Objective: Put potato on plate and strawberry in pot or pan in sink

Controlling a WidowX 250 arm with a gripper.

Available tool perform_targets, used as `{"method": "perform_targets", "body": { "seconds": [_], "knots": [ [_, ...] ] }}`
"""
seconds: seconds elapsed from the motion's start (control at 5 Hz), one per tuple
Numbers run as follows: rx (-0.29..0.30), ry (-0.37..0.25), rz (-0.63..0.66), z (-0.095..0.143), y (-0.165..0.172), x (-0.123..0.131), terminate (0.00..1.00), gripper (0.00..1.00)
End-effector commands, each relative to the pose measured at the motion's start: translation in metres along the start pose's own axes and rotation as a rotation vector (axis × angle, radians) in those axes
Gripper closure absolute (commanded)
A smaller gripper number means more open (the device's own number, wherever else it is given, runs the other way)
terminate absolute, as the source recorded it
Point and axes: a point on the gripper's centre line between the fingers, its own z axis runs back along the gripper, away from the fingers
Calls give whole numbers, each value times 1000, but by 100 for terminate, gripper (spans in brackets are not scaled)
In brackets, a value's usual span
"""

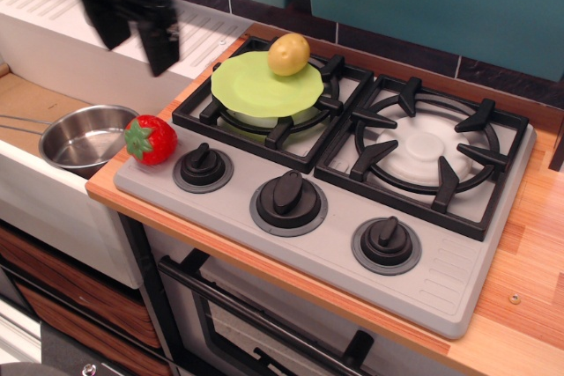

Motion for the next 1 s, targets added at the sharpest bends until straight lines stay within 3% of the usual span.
{"method": "perform_targets", "body": {
  "seconds": [0.0,0.2,0.6,0.8],
  "knots": [
    [59,-60,9,20,2,-7,0,0],
    [90,-33,81,9,-2,-13,0,0],
    [157,-36,159,2,-9,-29,0,0],
    [147,-42,172,-1,-11,-30,0,0]
  ]
}}
